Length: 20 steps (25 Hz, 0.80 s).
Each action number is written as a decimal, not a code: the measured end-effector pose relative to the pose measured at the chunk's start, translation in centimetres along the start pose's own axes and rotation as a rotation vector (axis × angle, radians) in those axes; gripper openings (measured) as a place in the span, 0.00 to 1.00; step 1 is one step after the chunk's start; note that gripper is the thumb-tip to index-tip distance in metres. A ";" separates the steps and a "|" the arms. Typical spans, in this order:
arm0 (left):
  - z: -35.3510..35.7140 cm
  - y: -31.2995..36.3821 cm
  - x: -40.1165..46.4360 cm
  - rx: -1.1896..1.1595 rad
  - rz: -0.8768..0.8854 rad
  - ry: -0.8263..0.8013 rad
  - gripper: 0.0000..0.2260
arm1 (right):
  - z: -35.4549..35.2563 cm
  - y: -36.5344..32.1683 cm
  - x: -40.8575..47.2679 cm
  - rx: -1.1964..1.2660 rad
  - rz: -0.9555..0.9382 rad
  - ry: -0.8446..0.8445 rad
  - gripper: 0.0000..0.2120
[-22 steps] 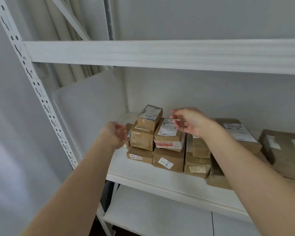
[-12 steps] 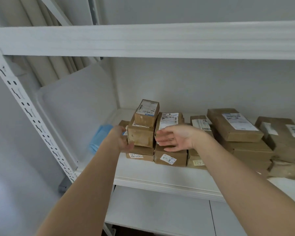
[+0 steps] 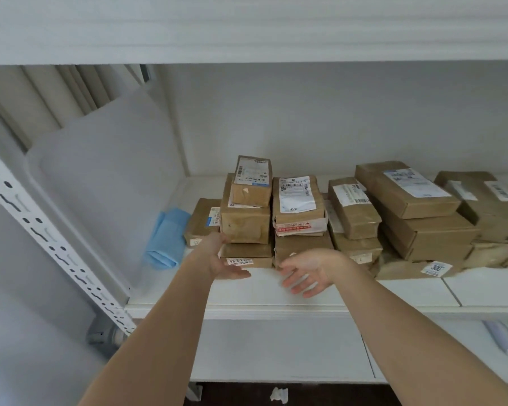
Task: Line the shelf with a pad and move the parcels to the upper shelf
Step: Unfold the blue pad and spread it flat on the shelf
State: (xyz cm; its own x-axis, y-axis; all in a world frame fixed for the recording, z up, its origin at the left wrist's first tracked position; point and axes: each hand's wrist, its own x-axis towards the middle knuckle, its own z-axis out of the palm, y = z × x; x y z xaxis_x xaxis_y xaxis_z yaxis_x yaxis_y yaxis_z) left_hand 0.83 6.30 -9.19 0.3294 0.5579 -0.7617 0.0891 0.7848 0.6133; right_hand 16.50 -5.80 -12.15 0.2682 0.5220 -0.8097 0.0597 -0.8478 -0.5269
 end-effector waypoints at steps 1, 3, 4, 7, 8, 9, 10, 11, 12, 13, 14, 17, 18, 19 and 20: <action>0.1 -0.2 0.5 -0.032 -0.014 -0.015 0.20 | 0.2 0.3 0.4 0.031 0.013 0.017 0.12; 0.1 -0.5 1.1 -0.091 -0.043 -0.036 0.17 | 0.3 0.7 1.0 0.105 0.018 0.021 0.11; 0.1 -0.5 1.7 -0.114 -0.045 -0.041 0.13 | 0.2 0.7 1.2 0.133 0.011 0.008 0.11; 0.2 -0.3 3.5 -0.117 -0.071 -0.063 0.17 | -0.1 0.0 1.7 0.158 -0.035 -0.054 0.13; 0.2 -0.2 4.1 -0.117 -0.077 -0.069 0.20 | -0.2 -0.4 2.0 0.134 -0.051 -0.063 0.14; 0.3 -0.1 4.4 -0.116 -0.080 -0.080 0.21 | -0.3 -0.8 2.2 0.096 -0.061 -0.070 0.17; 0.4 0.1 4.5 -0.117 -0.077 -0.087 0.20 | -0.4 -1.1 2.5 0.047 -0.064 -0.073 0.19; 0.6 0.2 4.8 -0.120 -0.068 -0.089 0.18 | -0.5 -1.5 2.8 -0.008 -0.063 -0.073 0.20; 0.7 0.3 5.4 -0.125 -0.059 -0.085 0.16 | -0.6 -1.8 3.1 -0.053 -0.060 -0.067 0.20; 0.7 0.5 5.9 -0.111 -0.053 -0.085 0.15 | -0.8 -2.1 3.4 -0.081 -0.058 -0.057 0.21; 0.9 0.9 6.4 -0.098 -0.050 -0.091 0.14 | -1.2 -2.5 3.7 -0.097 -0.058 -0.042 0.21; 1.7 1.9 7.6 -0.051 -0.037 -0.087 0.12 | -2.2 -3.6 4.4 -0.123 -0.058 0.002 0.20; 2.0 2.2 7.8 -0.050 -0.036 -0.086 0.13 | -2.5 -4.0 4.6 -0.119 -0.058 0.012 0.20; 2.3 2.5 8.0 -0.052 -0.034 -0.086 0.14 | -2.8 -4.3 4.9 -0.108 -0.059 0.024 0.19; 2.6 2.7 8.3 -0.059 -0.030 -0.094 0.16 | -3.1 -4.6 5.1 -0.090 -0.065 0.040 0.18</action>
State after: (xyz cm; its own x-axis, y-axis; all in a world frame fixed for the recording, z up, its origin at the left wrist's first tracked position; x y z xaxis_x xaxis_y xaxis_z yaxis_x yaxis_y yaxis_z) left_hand 6.20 12.37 -13.26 0.4145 0.5081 -0.7550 0.0457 0.8170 0.5749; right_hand 20.54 0.53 -13.08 0.2993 0.5734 -0.7626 0.1643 -0.8183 -0.5508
